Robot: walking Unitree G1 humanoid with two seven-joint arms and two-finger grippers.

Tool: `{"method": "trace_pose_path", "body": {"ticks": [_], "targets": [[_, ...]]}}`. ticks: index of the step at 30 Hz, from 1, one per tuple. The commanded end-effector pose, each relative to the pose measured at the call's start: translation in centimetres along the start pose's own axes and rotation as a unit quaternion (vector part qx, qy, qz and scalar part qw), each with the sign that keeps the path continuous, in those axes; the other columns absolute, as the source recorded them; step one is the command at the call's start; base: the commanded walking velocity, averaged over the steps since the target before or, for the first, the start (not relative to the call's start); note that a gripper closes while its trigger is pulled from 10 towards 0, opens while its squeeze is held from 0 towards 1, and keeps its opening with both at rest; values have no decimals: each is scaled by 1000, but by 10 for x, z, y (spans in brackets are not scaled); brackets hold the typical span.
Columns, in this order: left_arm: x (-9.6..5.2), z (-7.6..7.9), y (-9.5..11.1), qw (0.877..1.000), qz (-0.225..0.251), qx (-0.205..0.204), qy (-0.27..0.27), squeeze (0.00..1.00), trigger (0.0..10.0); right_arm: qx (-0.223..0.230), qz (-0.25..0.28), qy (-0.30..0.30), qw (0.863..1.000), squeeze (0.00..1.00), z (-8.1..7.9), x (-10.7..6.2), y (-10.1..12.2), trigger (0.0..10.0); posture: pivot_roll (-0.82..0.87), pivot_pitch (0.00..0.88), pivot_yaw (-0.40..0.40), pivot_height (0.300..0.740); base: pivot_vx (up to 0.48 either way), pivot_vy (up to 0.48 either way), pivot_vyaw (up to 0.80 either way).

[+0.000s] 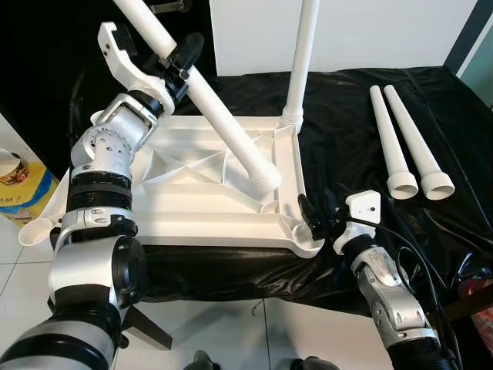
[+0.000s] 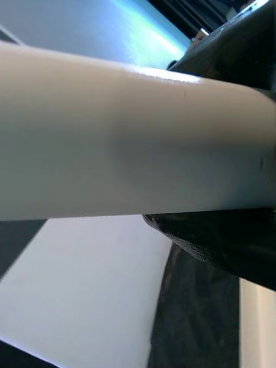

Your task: Building children table

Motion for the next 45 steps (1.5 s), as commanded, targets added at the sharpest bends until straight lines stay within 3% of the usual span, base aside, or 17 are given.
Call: {"method": "trace_pose_path", "body": {"ticks": [1,5,8,15,18,25,33,39,45], "targets": [[-1,22,1,996,9,24,-88,0,10000,9,-2,-4,1000,0,3,2,3,10000,-44,8,-8,740,0,0,0],[0,35,2,993,19,64,-100,0,10000,-11,-8,5,1000,0,3,5,5,10000,-41,8,-16,740,0,0,0],[0,37,2,992,20,69,-103,0,10000,-20,-11,8,1000,0,3,5,5,10000,-41,8,-16,740,0,0,0],[1,61,-5,985,18,107,-133,0,10000,-93,-43,-13,995,0,9,7,-3,10000,-39,14,-21,740,0,0,0],[1,71,-10,981,14,123,-148,0,10000,-90,-41,-14,995,0,11,8,-2,10000,-42,16,-19,740,0,0,0],[0,79,-13,979,13,131,-158,0,10000,-83,-35,-9,996,0,9,8,3,10000,-44,16,-18,740,0,0,0],[1,95,-21,974,7,138,-181,0,10000,-98,-16,25,995,0,-5,11,11,10000,-44,19,-17,740,0,0,0],[3,123,-41,965,-8,143,-218,0,10000,-104,3,59,993,0,-21,22,23,10000,-43,27,-16,740,0,0,0],[4,139,-51,960,-13,148,-237,0,10000,-92,14,78,993,0,-33,29,31,10000,-41,30,-14,740,0,0,0]]}}
Point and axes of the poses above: a point about 5 cm out from each wrist's last joint towards the gripper, its own x axis pointing out of the wrist towards the gripper, its own y axis along the axis of the wrist's last joint, z = x × y, the point moved 5 cm from there along x, pointing out of the wrist towards the gripper, and after that the axes turned 4 degrees about x, right-handed, at the moved point
